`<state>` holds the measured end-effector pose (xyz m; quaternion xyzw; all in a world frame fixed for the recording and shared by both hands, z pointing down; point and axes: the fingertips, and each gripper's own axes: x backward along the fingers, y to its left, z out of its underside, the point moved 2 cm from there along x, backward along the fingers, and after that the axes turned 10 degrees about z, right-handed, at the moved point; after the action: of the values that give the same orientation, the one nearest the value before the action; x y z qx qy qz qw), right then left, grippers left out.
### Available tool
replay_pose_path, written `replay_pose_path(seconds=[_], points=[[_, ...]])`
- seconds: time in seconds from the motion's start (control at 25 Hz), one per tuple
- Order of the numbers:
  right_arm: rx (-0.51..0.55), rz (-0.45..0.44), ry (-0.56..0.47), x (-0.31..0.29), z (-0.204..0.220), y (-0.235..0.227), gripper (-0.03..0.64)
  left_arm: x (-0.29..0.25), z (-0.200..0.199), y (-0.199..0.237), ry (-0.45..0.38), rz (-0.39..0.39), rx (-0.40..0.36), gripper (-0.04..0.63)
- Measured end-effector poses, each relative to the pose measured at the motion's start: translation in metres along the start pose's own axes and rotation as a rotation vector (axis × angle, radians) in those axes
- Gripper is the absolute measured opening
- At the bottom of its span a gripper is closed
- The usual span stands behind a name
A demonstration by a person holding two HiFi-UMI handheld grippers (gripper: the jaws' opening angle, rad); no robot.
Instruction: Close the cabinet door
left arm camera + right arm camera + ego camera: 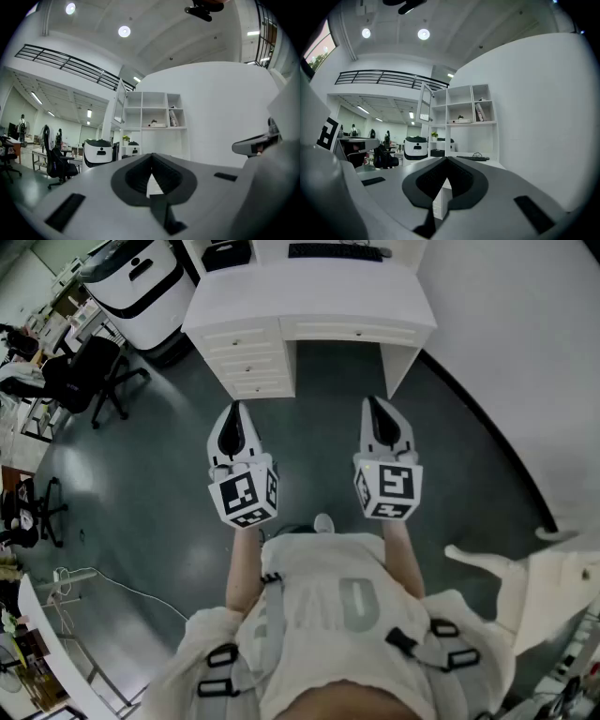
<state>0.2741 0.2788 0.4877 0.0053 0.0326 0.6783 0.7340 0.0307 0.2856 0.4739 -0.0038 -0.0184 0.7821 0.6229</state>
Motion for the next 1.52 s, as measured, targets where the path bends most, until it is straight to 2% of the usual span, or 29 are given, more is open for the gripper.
replay_pose_path(seconds=[0.36,0.76,1.08,1.2,1.4,1.52], points=[[0.011,-0.044,0.002,0.001,0.000,0.004,0.003,0.006,0.003,0.006,0.011,-0.025,0.022,0.005],[-0.073,-0.070,-0.021,-0.001,-0.004,0.009,0.005,0.013,0.002,0.011,0.013,-0.035,0.027,0.005],[-0.047,-0.053,-0.023,-0.019,-0.008,-0.005,0.005,-0.012,0.004,0.013,-0.005,-0.034,0.070,0.005],[-0.058,-0.040,-0.029,-0.030,-0.013,-0.012,0.005,-0.022,0.002,0.013,-0.007,-0.021,0.062,0.005],[-0.024,-0.068,-0.029,-0.050,-0.011,0.001,0.005,-0.049,0.009,0.034,-0.010,-0.026,0.105,0.005],[-0.022,-0.058,-0.023,-0.069,-0.008,0.004,0.005,-0.075,0.010,0.042,-0.010,-0.009,0.099,0.005]])
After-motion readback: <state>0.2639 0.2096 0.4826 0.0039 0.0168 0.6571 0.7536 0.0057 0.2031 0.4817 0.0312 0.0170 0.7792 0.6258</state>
